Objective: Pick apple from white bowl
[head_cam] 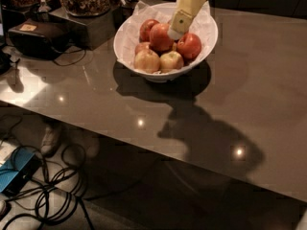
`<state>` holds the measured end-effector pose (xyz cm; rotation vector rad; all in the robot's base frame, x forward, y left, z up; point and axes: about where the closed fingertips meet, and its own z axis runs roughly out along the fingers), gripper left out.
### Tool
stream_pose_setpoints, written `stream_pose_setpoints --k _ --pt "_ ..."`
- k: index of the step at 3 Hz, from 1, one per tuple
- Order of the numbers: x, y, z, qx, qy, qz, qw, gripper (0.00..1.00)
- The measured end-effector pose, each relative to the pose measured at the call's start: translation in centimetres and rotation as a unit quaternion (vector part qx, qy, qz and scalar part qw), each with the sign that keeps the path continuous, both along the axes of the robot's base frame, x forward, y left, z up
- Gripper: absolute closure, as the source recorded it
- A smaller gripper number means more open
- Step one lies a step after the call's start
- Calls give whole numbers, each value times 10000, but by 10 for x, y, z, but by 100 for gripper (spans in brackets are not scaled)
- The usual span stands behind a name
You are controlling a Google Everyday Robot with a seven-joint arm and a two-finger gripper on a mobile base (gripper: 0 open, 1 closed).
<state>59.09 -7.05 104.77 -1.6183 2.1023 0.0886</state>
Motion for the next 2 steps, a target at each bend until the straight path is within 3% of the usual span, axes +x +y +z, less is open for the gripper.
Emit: stream_pose_setpoints --k 1,2 --pt "20 5 3 -18 -240 -567 9981 0" --pt "37 2 0 -64 -254 -1133 9932 1"
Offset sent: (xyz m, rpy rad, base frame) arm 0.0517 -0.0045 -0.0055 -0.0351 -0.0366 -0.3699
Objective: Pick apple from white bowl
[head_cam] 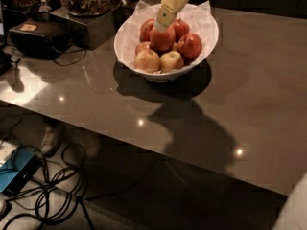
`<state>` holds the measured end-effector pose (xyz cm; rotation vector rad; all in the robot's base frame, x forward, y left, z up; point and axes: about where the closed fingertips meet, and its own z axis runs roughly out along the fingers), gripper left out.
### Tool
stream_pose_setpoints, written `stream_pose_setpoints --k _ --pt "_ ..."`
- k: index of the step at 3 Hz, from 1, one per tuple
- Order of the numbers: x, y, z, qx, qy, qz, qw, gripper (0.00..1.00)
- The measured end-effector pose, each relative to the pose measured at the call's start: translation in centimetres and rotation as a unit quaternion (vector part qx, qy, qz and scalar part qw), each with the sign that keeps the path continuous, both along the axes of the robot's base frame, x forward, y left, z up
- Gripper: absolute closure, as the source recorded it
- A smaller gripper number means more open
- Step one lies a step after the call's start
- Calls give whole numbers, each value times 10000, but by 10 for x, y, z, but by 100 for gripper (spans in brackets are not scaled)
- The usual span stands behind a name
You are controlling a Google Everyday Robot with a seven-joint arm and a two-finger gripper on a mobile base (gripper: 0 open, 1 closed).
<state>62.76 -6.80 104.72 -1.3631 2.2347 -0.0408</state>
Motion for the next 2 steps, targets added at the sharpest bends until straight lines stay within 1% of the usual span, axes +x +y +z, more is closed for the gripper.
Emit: stream_pose_setpoints --k 1,2 --pt "12 -4 -7 -6 91 -401 9992 9" --pt "23 -8 -18 38 288 -636 9976 12"
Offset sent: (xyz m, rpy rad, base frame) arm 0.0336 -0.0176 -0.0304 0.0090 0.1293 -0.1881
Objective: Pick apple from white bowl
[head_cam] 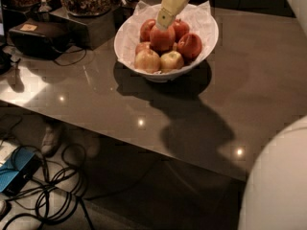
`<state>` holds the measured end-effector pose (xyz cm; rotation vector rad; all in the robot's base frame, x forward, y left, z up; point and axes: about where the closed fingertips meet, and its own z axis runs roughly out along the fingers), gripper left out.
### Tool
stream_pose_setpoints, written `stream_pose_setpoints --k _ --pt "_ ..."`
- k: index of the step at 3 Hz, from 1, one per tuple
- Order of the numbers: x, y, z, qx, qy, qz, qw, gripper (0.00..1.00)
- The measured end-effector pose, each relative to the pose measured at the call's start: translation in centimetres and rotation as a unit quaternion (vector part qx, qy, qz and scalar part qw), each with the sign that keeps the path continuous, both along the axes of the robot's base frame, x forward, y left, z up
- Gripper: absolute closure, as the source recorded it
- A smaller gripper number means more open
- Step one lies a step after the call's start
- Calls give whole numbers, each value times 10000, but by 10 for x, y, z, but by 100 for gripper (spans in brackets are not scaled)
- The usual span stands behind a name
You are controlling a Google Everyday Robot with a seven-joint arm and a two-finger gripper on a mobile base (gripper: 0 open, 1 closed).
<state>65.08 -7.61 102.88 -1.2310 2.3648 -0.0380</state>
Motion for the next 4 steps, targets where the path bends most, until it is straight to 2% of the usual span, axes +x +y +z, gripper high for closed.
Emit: stream_pose_setpoints --k 1,3,4 --pt "9 2 -11 98 192 -9 9998 14" --pt "23 17 -31 192 521 56 9984 11" --pt "24 25 -38 369 661 -13 9971 9"
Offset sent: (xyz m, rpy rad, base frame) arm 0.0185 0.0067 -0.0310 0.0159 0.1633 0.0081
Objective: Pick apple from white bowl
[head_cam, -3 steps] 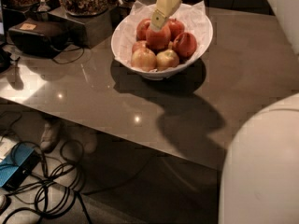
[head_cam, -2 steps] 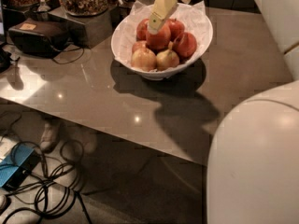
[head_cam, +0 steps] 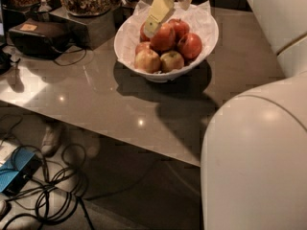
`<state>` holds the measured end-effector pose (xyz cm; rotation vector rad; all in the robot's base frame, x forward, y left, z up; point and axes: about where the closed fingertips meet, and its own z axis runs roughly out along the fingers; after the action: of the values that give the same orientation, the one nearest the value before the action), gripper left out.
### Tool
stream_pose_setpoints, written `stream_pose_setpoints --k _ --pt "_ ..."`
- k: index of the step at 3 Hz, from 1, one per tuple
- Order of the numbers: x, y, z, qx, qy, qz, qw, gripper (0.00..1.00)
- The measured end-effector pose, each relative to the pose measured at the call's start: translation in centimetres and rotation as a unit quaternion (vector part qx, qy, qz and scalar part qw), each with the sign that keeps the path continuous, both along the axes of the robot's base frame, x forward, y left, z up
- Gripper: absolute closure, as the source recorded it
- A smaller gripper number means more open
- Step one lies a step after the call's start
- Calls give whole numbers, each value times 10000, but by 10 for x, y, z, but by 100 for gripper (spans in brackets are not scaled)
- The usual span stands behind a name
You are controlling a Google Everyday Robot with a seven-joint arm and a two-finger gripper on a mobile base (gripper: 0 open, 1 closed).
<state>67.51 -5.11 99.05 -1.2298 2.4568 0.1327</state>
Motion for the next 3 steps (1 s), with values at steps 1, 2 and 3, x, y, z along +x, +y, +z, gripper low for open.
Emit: stream_pose_setpoints --k 1,2,3 --pt "-1 6 -6 148 129 -106 9998 25" --pt "-3 8 -11 265 216 -210 9992 20" --pt "-5 9 -14 323 278 -271 9987 21"
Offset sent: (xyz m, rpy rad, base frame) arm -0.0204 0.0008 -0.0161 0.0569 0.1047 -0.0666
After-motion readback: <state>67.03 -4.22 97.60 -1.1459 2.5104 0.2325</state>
